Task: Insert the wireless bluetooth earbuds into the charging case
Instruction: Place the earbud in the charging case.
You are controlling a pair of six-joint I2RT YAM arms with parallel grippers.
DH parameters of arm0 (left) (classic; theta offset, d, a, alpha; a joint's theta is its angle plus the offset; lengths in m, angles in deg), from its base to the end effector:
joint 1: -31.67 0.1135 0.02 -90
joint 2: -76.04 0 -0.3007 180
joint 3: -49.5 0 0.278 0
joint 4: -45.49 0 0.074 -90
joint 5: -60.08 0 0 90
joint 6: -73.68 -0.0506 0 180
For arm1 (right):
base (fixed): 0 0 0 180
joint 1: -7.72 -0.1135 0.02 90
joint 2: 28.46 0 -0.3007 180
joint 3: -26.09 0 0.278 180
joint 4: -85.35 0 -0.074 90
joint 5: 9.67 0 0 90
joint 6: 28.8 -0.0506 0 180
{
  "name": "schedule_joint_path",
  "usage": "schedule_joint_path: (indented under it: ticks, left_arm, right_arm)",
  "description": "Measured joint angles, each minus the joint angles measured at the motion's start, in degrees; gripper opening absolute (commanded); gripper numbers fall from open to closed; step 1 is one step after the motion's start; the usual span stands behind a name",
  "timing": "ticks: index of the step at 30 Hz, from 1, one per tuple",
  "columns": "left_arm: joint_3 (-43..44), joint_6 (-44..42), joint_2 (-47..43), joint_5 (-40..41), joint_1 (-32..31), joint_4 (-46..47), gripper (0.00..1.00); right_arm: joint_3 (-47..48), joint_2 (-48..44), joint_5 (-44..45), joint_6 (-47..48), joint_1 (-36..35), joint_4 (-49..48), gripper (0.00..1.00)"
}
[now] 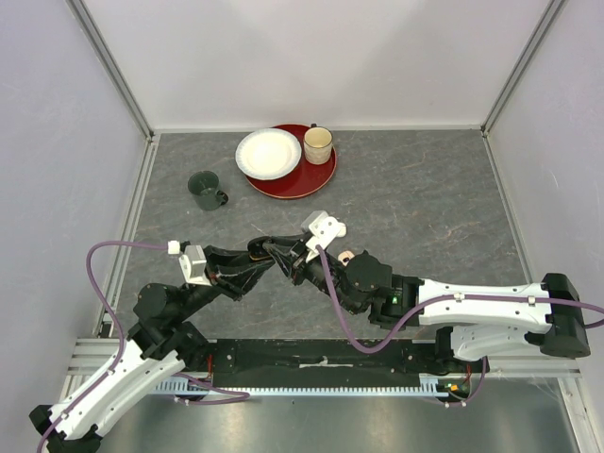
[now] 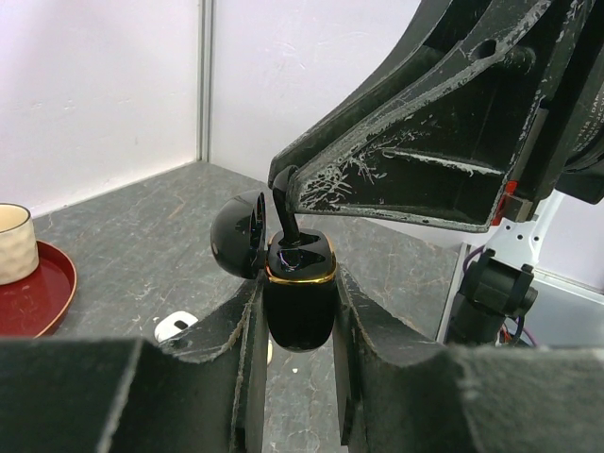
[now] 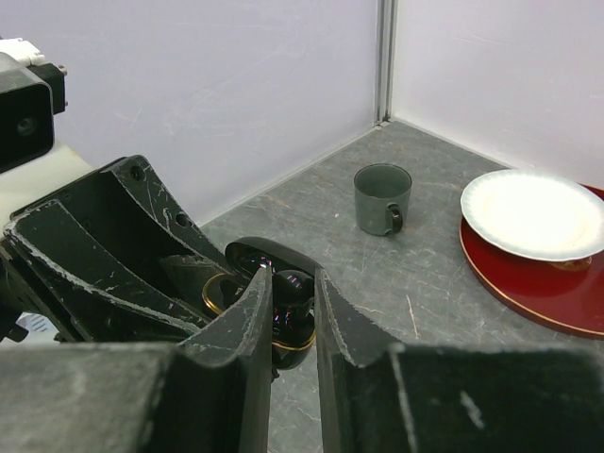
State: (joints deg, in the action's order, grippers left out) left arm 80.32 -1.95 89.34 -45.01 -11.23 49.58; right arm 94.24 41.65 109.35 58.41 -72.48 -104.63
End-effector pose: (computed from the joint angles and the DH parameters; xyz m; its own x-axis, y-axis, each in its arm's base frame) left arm 0.0692 -0.0823 0.3116 0.0542 -0.3775 -0.9244 0.8754 0.4633 -0.1379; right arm 0.0774 0.3039 0.4033 -0.0142 0.1676 -0.9858 -0.7802 0.6148 0.1158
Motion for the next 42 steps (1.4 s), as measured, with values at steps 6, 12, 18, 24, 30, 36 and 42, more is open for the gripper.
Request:
schedule_joint_path:
  ticks: [6,12,18,24,30,36,42]
  left_arm:
    - [0.0,0.0,-0.4,0.0,0.0,-0.1,0.02]
    - [-0.5,0.0,-0.3,0.0,0.0,1.0,0.02]
    - [-1.6,-0.1,-0.3,-0.2,0.0,2.9,0.02]
    - [-1.9,-0.8,-0.3,-0.4,0.0,3.3,0.02]
    - [-1.9,-2.9,-0.3,-1.1,0.0,3.3,0.02]
    - [-1.9,-5.0,-0.9,-1.8,0.0,3.3,0.02]
    - [-1.9,-7.0,-2.4,-2.3,0.0,3.3,0.02]
  right_arm:
    - [-0.2,-0.3,0.3,0.5,-0.4,-0.2,0.0]
    - [-0.2,-0.3,0.6,-0.5,-0.5,-0.2,0.0]
    - [-0.2,-0.3,1.5,-2.4,-0.5,0.2,0.0]
    - [-0.2,-0.3,2.2,-3.5,-0.5,0.5,0.0]
    - [-0.1,-0.3,2.8,-3.9,-0.6,0.5,0.0]
    - [-0.1,-0.3,3.3,-4.8,-0.7,0.4,0.0]
    - [0.7,-0.3,3.2,-5.9,-1.0,0.4,0.0]
